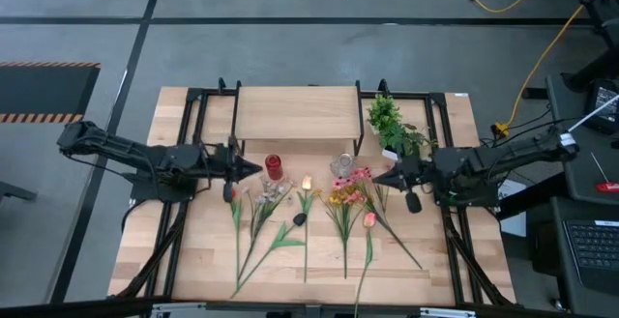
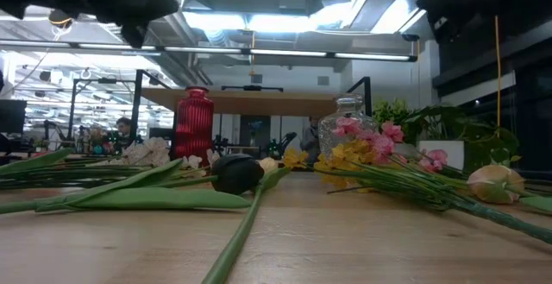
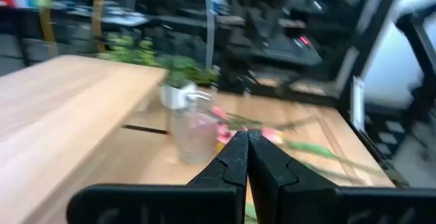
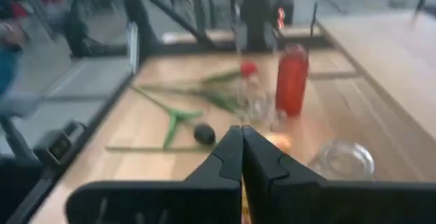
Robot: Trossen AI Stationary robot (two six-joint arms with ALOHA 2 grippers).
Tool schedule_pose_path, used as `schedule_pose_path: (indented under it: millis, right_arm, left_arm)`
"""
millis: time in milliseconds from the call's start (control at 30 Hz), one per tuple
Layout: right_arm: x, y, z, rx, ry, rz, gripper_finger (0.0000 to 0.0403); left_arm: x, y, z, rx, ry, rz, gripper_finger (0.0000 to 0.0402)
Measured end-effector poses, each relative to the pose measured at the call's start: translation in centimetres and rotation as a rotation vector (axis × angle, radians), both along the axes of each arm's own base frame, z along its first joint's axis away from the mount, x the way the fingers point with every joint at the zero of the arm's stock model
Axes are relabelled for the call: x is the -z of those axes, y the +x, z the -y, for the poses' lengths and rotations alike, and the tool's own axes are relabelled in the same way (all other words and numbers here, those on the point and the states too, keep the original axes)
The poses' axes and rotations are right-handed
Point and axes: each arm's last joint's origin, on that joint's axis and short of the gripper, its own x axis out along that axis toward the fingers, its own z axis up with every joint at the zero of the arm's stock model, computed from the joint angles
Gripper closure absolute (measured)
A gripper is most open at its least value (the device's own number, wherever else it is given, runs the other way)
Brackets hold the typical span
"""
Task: Pick and place flowers into a vace then onto a shelf
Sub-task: Put the pink flowers into the transparent flower vase
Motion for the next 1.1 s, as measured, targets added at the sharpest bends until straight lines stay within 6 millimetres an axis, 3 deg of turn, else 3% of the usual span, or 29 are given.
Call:
schedule_pose_path:
  millis: [200, 433, 633, 900, 1100]
  right_arm:
    - [0.1, 1.1, -1.8, 0.119, 0.009, -0.25, 0.04]
    - [-0.1, 1.5, -4.2, 0.119, 0.107, -0.383, 0.0401]
    - [-0.5, 1.7, -5.8, 0.208, 0.09, -0.5, 0.0401]
    - [-0.4, 1.5, -7.4, 0.355, 0.222, -0.676, 0.0401]
    - [0.0, 0.8, -7.6, 0.439, 0.182, -0.784, 0.04]
  left_arm:
    - [1.2, 1.5, 0.5, 0.072, 0.079, -0.111, 0.0398]
    - [2.2, 2.2, 0.8, 0.085, 0.115, -0.172, 0.0398]
    - [2.2, 2.5, 1.0, 0.092, 0.126, -0.16, 0.0398]
    - [2.0, 2.7, 1.0, 0.09, 0.149, -0.135, 0.0398]
    - [2.0, 2.7, 0.8, 0.028, 0.158, -0.136, 0.0398]
